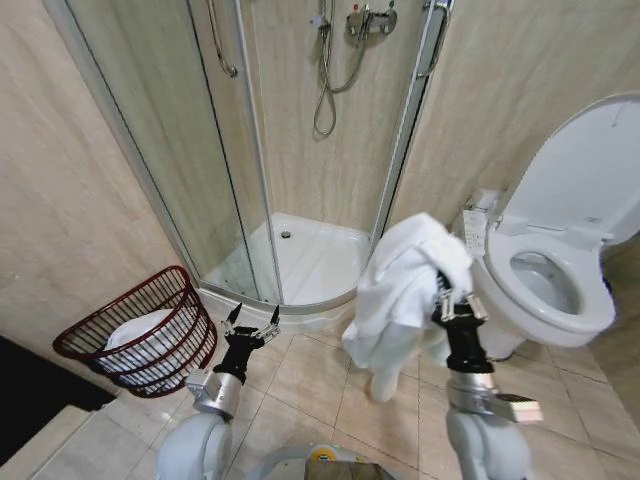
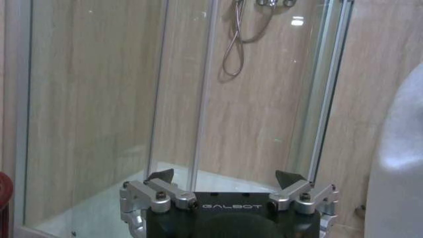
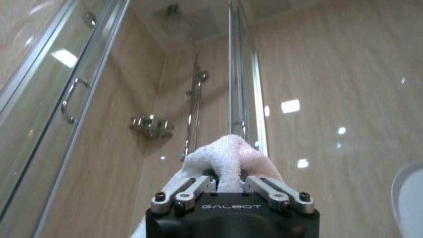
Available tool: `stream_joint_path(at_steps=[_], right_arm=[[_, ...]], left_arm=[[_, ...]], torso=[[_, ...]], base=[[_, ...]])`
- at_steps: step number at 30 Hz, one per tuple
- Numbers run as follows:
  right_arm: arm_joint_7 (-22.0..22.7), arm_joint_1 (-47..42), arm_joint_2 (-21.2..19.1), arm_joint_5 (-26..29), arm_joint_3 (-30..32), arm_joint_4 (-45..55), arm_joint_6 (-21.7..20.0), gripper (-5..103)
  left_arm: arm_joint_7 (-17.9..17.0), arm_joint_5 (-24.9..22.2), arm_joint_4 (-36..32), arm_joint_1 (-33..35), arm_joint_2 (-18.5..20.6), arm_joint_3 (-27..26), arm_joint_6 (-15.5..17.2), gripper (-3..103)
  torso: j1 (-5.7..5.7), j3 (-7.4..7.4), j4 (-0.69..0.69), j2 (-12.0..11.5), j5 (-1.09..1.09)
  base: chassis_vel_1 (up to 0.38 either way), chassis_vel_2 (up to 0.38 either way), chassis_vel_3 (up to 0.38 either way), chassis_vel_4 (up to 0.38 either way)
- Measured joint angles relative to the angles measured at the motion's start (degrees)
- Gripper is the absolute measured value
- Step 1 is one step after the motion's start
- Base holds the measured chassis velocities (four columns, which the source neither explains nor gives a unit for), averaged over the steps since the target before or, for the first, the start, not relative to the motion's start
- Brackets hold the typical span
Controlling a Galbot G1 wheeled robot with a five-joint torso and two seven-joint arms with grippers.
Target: Discard the used towel into the hamper.
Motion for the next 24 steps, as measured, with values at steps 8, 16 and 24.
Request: stream_joint_path(at_steps=[8,16,24], right_arm=[[0.4,-0.9,0.5,2.2,2.7,3.9,-1.0,13],[1.7,-0.8,0.5,2.5,3.5,5.3,-0.8,13],[7.5,0.1,0.3,3.1,2.9,6.7,-1.5,13]], left_arm=[[0.0,0.0,0.0,0.0,0.0,0.0,0.0,100],[0.0,0.0,0.0,0.0,0.0,0.0,0.0,100],[0.0,0.0,0.0,0.0,0.0,0.0,0.0,100]], torso=[[0.00,0.00,0.00,0.0,0.00],[0.25,0.35,-0.01,0.8,-0.01],[0.92,1.78,-0.01,2.7,0.00]], base=[[0.000,0.000,0.000,0.000],[0.000,0.000,0.000,0.000],[0.000,0.000,0.000,0.000]])
